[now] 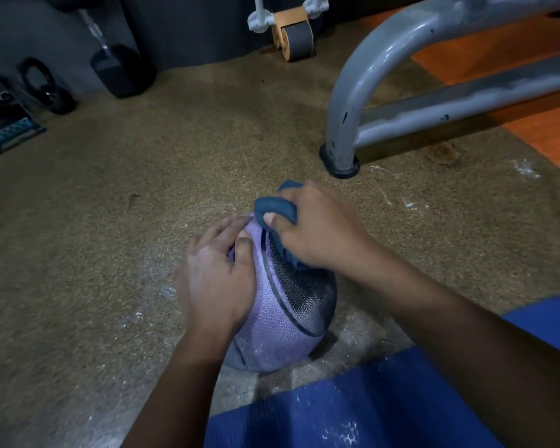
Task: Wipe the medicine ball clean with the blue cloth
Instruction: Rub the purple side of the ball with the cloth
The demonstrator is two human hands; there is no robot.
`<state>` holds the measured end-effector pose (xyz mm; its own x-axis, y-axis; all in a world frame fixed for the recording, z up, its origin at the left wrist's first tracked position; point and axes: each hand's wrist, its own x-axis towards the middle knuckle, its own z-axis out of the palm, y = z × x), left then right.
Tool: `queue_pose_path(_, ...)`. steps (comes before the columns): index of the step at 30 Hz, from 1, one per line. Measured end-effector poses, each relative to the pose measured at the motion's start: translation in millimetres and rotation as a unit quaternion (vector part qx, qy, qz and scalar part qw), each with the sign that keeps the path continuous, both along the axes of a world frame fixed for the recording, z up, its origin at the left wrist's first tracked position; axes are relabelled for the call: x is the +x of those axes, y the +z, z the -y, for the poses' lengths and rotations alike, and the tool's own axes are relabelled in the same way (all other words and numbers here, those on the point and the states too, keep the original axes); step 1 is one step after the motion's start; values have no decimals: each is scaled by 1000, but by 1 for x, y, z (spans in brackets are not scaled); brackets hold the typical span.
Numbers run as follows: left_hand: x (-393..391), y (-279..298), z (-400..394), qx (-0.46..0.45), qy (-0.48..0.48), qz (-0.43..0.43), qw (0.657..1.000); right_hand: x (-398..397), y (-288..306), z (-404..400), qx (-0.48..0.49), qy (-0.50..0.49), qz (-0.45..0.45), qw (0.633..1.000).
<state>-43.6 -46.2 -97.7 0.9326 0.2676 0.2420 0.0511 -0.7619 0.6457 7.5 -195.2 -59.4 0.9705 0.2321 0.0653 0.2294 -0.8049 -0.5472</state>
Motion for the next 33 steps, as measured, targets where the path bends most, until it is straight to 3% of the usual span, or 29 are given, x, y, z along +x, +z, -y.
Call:
queue_pose_path(4, 5, -2, 4, -8, 1, 0, 1000, 3, -6, 4, 9, -31, -4, 999)
queue_pose_path(10, 9, -1, 1, -33, 3, -9, 999, -61, 8, 5, 0, 54, 32, 998)
queue_pose_path(18, 7, -3, 1, -33, 25, 0, 999, 2, -11, 2, 33, -48, 0, 998)
queue_pose_path(25, 10, -5, -4, -49, 35, -3, 998, -75, 0, 3, 5, 37, 55, 998)
queue_pose_path(33, 5, -6, 0, -32, 71, -2, 997, -17, -10, -1, 14, -40, 38, 998)
